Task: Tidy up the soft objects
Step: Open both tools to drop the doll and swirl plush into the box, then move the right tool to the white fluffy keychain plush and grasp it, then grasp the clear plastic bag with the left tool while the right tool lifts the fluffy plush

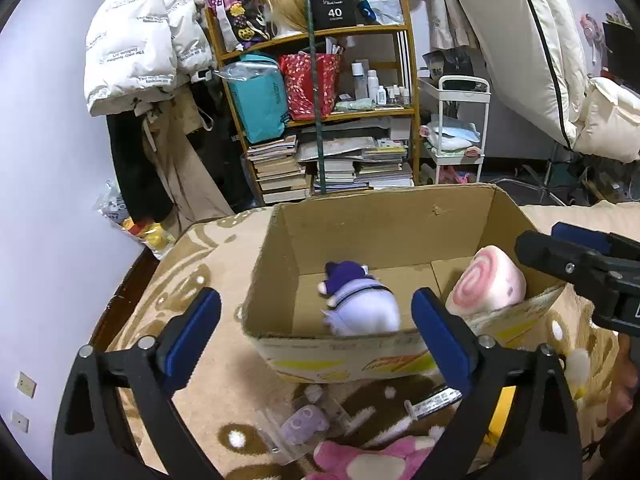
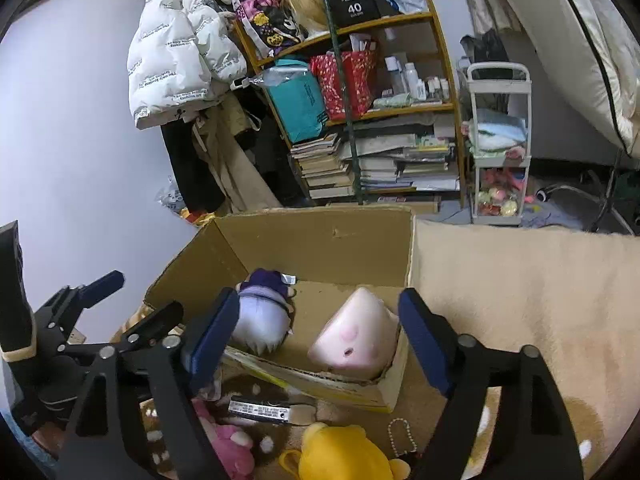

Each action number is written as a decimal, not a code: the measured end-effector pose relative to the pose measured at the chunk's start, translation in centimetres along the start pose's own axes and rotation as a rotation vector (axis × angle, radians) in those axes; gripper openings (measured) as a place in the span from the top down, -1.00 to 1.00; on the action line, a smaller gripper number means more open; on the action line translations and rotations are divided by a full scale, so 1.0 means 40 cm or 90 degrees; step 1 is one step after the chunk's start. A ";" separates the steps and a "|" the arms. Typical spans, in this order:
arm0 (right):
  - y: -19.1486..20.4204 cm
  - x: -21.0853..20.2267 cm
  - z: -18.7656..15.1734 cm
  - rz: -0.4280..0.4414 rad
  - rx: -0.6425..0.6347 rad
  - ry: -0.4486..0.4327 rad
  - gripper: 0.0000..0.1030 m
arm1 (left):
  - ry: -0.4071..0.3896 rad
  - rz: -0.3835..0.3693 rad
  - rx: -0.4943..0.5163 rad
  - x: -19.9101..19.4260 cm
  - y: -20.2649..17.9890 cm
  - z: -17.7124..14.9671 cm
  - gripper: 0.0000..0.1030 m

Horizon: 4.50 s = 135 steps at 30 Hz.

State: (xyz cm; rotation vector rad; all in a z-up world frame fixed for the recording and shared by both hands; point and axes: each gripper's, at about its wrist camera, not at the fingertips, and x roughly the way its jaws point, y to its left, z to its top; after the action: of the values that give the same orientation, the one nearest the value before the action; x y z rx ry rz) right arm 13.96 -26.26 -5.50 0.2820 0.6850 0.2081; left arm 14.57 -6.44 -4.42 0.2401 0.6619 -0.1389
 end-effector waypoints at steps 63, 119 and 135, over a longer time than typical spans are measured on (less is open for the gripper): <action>-0.131 -0.079 -0.141 -0.192 0.116 0.232 -0.48 | 0.244 0.008 -0.097 0.013 0.132 -0.153 -0.87; -0.187 0.014 -0.197 -0.163 0.182 0.349 0.33 | 0.344 -0.004 -0.130 0.281 0.101 -0.231 -0.87; -0.162 0.009 -0.180 -0.188 0.133 0.334 0.56 | 0.325 -0.018 -0.141 0.263 0.123 -0.226 -0.43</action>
State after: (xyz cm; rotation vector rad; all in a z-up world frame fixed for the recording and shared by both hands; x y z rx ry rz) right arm 10.19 -30.90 -13.14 0.3248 1.2617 -0.0790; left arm 18.44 0.12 -17.01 0.0498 1.1806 -0.0287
